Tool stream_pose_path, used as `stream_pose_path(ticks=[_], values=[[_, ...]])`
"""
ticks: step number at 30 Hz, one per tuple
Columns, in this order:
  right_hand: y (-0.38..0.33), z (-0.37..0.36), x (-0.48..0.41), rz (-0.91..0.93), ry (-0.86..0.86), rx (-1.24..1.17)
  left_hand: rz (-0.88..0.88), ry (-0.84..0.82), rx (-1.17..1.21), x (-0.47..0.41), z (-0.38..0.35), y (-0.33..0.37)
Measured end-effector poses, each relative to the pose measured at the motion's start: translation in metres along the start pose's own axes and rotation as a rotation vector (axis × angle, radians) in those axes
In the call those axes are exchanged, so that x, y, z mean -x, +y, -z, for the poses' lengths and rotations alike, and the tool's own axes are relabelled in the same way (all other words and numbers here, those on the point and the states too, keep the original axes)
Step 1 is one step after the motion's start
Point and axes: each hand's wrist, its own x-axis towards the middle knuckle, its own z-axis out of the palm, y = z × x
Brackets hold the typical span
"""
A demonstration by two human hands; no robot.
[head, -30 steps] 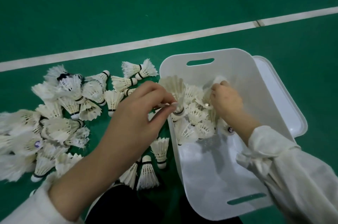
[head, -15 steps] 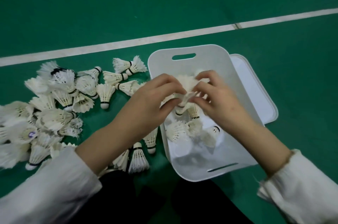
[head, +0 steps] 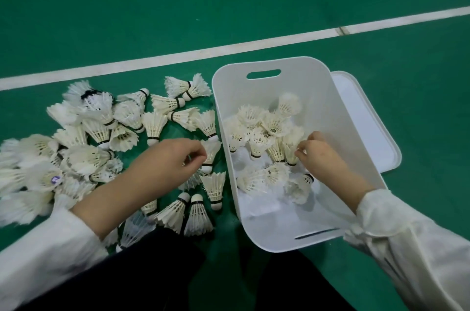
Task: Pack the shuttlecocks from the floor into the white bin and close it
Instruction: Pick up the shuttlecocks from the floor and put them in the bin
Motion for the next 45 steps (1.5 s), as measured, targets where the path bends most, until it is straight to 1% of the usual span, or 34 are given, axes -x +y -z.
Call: stream_pose_path(ticks=[4,7,9,11,12,14,16,17,18,20,21,24,25,26,29,31,33,34,36,37,39,41,45], values=[[-0.004,0.008,0.007,0.059,0.042,0.092,0.020,-0.035,-0.001,0.000,-0.006,-0.011],[-0.020,0.034,0.023,0.130,0.114,0.128,0.051,-0.035,0.032,0.005,-0.005,-0.024],[-0.045,0.059,0.039,0.247,0.169,0.121,0.085,-0.018,0.057,0.013,-0.004,-0.037],[-0.078,0.079,0.057,0.417,0.191,0.135,0.113,-0.017,0.063,0.023,-0.008,-0.053],[-0.098,0.083,0.067,0.508,0.165,0.155,0.126,-0.030,0.060,0.028,-0.011,-0.061],[-0.137,0.070,0.083,0.673,0.043,0.205,0.144,-0.068,0.049,0.037,-0.019,-0.077],[-0.174,0.033,0.097,0.826,-0.113,0.266,0.148,-0.095,0.062,0.046,-0.026,-0.089],[-0.189,0.011,0.102,0.867,-0.177,0.337,0.147,-0.108,0.086,0.050,-0.029,-0.094],[-0.198,-0.014,0.105,0.853,-0.257,0.413,0.146,-0.131,0.113,0.055,-0.033,-0.098],[-0.209,-0.058,0.106,0.683,-0.412,0.530,0.113,-0.181,0.129,0.063,-0.043,-0.104],[-0.210,-0.079,0.104,0.613,-0.432,0.548,0.074,-0.191,0.116,0.066,-0.049,-0.108],[-0.214,-0.103,0.093,0.541,-0.327,0.478,-0.044,-0.198,0.039,0.065,-0.065,-0.114],[-0.216,-0.104,0.090,0.522,-0.311,0.477,-0.068,-0.207,-0.008,0.063,-0.070,-0.115],[-0.217,-0.106,0.087,0.529,-0.321,0.421,-0.090,-0.196,-0.056,0.060,-0.073,-0.115],[-0.210,-0.111,0.079,0.511,-0.288,0.254,-0.145,-0.096,-0.124,0.052,-0.082,-0.119],[-0.209,-0.111,0.072,0.488,-0.161,0.101,-0.131,-0.030,-0.065,0.047,-0.081,-0.123],[-0.213,-0.104,0.067,0.429,-0.088,-0.069,-0.053,0.057,0.032,0.044,-0.073,-0.126],[-0.215,-0.101,0.063,0.378,-0.036,-0.199,0.008,0.107,0.095,0.044,-0.067,-0.128],[-0.220,-0.092,0.057,0.276,0.037,-0.446,0.172,0.223,0.249,0.046,-0.052,-0.129],[-0.222,-0.090,0.055,0.253,0.062,-0.525,0.260,0.279,0.337,0.049,-0.045,-0.130],[-0.225,-0.092,0.055,0.233,0.099,-0.563,0.389,0.370,0.527,0.057,-0.032,-0.131],[-0.229,-0.095,0.054,0.216,0.087,-0.521,0.437,0.415,0.623,0.061,-0.023,-0.136],[-0.235,-0.101,0.054,0.201,-0.038,-0.437,0.562,0.427,0.851,0.053,-0.014,-0.152]])
